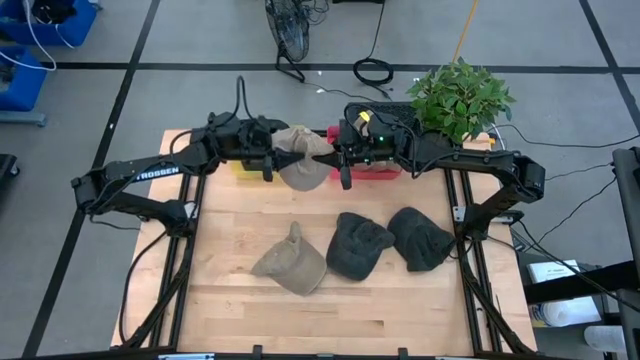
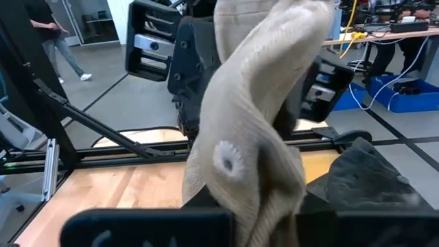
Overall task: Pick & Place hat
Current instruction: Put the brown cap into the red bin
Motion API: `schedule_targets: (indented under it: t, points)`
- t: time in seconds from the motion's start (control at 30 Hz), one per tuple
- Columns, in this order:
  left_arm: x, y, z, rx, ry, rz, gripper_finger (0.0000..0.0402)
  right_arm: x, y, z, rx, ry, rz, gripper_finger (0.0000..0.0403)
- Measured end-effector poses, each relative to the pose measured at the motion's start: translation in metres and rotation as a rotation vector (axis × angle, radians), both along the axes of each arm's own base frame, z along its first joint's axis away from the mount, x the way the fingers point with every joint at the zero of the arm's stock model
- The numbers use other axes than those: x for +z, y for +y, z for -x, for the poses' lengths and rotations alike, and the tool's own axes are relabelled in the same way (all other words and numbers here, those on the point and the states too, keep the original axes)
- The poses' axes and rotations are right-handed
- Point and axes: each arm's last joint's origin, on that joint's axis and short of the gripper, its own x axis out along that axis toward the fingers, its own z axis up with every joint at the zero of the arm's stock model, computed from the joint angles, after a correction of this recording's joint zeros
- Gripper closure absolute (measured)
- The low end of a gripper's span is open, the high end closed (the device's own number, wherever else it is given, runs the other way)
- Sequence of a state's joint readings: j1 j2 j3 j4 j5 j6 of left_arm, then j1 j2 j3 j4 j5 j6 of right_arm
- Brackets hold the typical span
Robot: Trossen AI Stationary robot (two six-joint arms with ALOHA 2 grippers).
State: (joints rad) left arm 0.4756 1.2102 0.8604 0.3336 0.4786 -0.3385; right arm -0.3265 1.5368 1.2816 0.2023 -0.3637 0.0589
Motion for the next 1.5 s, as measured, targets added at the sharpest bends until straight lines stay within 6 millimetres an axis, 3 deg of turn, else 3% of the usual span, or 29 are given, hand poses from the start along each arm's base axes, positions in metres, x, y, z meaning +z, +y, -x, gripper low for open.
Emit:
schedule_targets:
  t: [0.27,0.57,0.87,1.23,1.5]
  points:
    - [0.001,0.024,0.014,0.103,0.000,-0.005,0.0117,-0.004,-0.008,0.003,-0.061,0.035,-0.010,0.0390]
    - [0.002,0.041,0.041,0.210,0.077,0.003,0.0119,-0.004,-0.014,0.004,-0.132,0.038,-0.005,0.0397]
    - [0.003,0.041,0.072,0.285,0.190,-0.012,0.0183,-0.006,-0.022,0.007,-0.196,0.047,-0.001,0.0396]
    - [-0.008,0.043,0.084,0.288,0.331,-0.093,0.0389,-0.021,-0.026,0.010,-0.402,0.099,0.016,0.0396]
    - [-0.010,0.043,0.084,0.261,0.365,-0.208,0.0387,-0.023,-0.027,0.013,-0.691,0.134,0.063,0.0400]
